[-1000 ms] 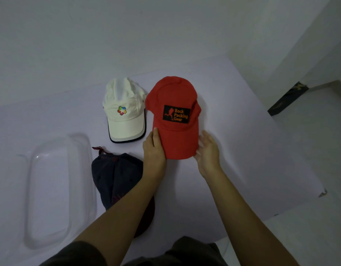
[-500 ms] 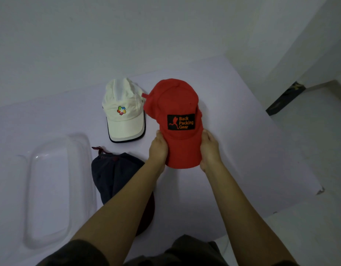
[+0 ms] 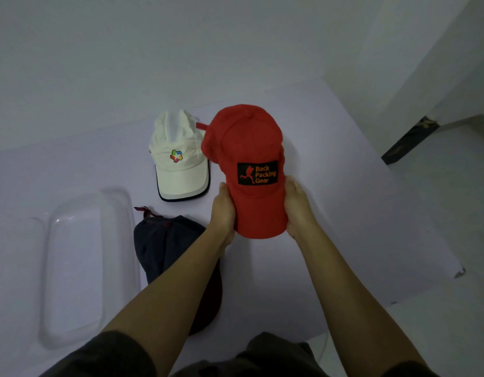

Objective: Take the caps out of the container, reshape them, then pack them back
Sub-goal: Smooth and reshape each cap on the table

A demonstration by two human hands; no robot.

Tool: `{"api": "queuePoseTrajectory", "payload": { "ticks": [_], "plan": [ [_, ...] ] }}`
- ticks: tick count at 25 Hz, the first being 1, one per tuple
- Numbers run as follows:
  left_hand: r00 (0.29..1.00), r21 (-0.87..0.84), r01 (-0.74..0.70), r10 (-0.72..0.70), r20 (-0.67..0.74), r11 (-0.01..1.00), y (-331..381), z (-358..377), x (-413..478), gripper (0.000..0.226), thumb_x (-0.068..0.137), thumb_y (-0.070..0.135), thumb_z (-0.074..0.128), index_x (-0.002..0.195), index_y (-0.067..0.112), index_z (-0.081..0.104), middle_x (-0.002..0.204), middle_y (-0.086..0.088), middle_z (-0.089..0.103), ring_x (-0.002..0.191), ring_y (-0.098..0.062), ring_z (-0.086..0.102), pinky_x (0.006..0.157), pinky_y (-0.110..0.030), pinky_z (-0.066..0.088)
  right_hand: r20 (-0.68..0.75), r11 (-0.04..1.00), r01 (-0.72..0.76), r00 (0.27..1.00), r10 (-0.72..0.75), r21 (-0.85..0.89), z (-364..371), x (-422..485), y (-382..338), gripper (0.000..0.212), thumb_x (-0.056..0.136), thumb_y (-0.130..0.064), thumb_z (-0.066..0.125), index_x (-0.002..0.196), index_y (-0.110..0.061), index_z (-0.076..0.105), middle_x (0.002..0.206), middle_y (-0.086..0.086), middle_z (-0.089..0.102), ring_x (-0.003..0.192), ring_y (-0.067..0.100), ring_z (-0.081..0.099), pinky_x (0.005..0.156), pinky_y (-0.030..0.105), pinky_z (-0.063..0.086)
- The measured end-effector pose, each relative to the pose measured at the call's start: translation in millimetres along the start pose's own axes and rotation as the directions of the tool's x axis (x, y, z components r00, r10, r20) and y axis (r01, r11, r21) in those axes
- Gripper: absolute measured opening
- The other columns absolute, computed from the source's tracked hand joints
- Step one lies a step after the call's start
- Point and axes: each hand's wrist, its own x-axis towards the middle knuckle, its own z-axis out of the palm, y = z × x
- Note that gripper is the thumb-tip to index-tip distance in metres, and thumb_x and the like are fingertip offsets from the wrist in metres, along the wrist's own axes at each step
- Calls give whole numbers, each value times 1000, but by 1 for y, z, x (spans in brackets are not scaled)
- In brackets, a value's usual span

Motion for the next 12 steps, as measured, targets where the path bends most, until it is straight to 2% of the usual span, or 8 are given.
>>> {"api": "queuePoseTrajectory", "payload": {
  "ticks": [1,3,5,6,8,9,10,12],
  "plan": [
    [998,36,-47,48,-35,998,-2,-1,0,46,101,41,20,95,12,56,88,1,63,97,-24,62,89,-36,48,-40,994,99,994,-100,-41,-2,-1,1,39,101,-33,29,132,-19,48,126,3,59,111,15,58,95,33,48],
    [991,118,-97,107,-77,988,-4,0,0,35,100,41,20,114,16,39,91,6,54,94,-15,57,82,-32,45,-39,972,215,975,-220,-91,-4,-6,7,47,93,-30,37,140,-24,35,134,0,42,112,6,51,92,25,43],
    [979,201,-175,192,-71,964,-8,0,0,42,98,46,22,129,20,33,109,1,55,97,-11,55,89,-34,44,60,941,300,954,-294,-158,-6,-14,17,69,80,-33,47,145,-27,25,131,-5,28,110,-6,42,89,15,39],
    [965,247,-238,258,-49,939,-10,-1,0,50,96,51,24,132,18,34,121,-4,53,106,-15,54,96,-37,43,121,916,344,938,-325,-205,-7,-16,23,80,77,-35,51,148,-29,15,135,-7,22,117,-5,37,95,14,36],
    [929,344,-351,369,16,871,-17,-3,3,67,89,60,24,139,16,34,138,-12,44,127,-23,43,109,-46,36,220,844,435,898,-382,-315,-12,-16,34,94,78,-43,58,148,-35,-4,151,-11,6,139,4,18,113,27,25],
    [925,348,-370,376,52,861,-18,-2,1,71,88,61,23,145,19,27,146,-10,36,136,-21,34,112,-47,31,249,803,472,880,-404,-364,-16,-13,39,95,78,-48,58,147,-38,-8,156,-13,-3,144,7,8,118,35,19],
    [916,319,-398,390,91,860,-19,-1,-1,71,89,62,24,148,22,19,152,-6,30,140,-18,29,115,-46,28,276,765,500,865,-419,-405,-20,-10,41,96,78,-53,57,147,-38,-9,158,-13,-8,145,8,2,119,41,15],
    [867,219,-496,464,184,840,-21,-1,-2,64,92,58,29,148,28,19,150,0,34,138,-16,34,113,-45,31,318,700,531,847,-426,-477,-26,-3,42,99,78,-58,55,149,-33,-9,159,-12,-7,146,12,3,119,48,16]
  ]
}}
